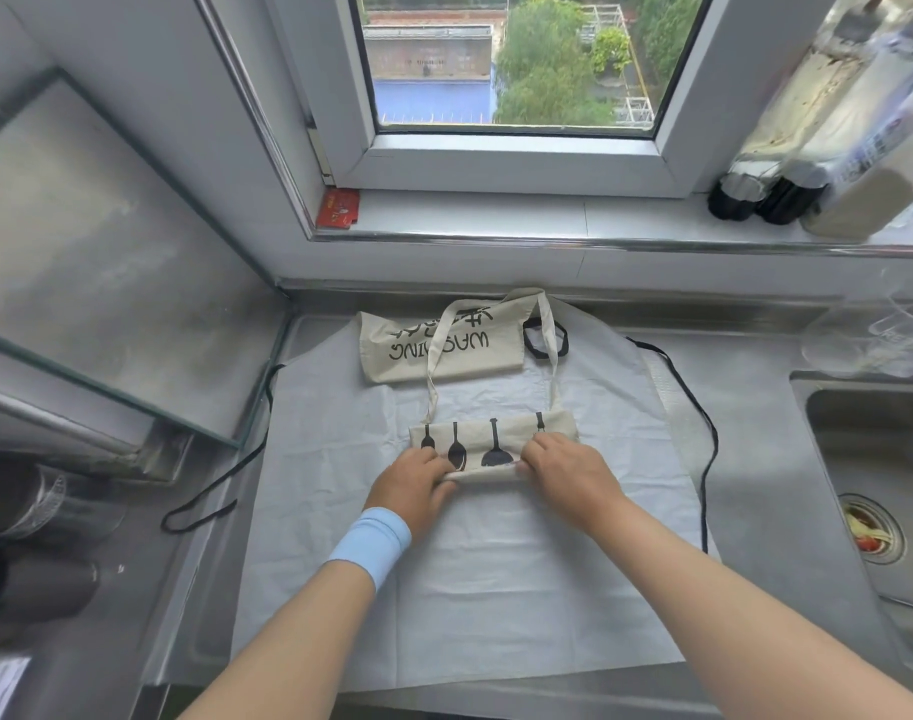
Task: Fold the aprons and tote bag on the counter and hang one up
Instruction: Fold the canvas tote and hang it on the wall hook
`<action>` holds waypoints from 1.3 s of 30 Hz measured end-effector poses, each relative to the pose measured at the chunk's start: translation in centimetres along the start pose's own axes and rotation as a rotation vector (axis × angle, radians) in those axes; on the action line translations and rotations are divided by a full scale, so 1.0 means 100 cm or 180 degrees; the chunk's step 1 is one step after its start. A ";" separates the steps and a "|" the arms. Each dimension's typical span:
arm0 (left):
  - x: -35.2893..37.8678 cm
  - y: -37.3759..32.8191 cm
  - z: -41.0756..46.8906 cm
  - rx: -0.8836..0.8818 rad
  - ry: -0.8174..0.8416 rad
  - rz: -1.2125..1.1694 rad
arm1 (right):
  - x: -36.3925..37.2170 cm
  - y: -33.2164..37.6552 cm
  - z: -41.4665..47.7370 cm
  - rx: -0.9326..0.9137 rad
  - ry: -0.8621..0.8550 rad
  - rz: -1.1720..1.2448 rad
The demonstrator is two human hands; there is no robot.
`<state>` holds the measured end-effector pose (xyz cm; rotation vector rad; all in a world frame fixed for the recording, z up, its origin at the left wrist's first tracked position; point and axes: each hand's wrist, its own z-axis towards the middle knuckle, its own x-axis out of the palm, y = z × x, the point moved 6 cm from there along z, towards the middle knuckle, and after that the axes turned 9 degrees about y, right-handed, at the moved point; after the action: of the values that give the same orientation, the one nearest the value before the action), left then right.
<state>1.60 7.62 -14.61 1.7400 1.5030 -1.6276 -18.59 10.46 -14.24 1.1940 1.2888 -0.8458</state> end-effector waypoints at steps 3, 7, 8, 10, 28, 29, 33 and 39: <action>-0.007 0.008 0.006 -0.0339 0.0113 -0.0306 | -0.004 -0.006 0.008 0.0265 0.0239 0.0286; -0.011 0.013 0.013 -0.0609 0.0098 -0.0578 | -0.007 -0.004 0.014 0.0123 0.0538 0.0214; -0.009 0.012 0.015 -0.0606 0.0140 -0.0532 | -0.006 -0.006 0.016 0.0173 0.0558 0.0212; -0.010 0.005 0.020 -0.0560 0.0070 -0.0132 | -0.007 -0.008 0.021 0.0301 0.0418 0.0240; 0.001 -0.011 0.009 0.0237 -0.0416 0.0573 | 0.004 -0.016 0.013 -0.0042 0.0269 0.0439; 0.000 -0.007 0.008 0.0252 -0.0386 0.0492 | 0.005 -0.019 0.012 -0.0091 0.0342 0.0355; -0.005 0.007 0.008 0.0188 -0.0235 0.0089 | -0.001 -0.020 0.016 -0.0287 0.0349 0.0034; -0.021 0.021 0.027 -0.0181 -0.0027 -0.0170 | -0.014 -0.020 0.031 -0.0085 0.0316 -0.0129</action>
<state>2.31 3.68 -14.48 1.6747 1.5889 -1.5996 -19.91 6.77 -13.60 1.2050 1.4049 -0.8046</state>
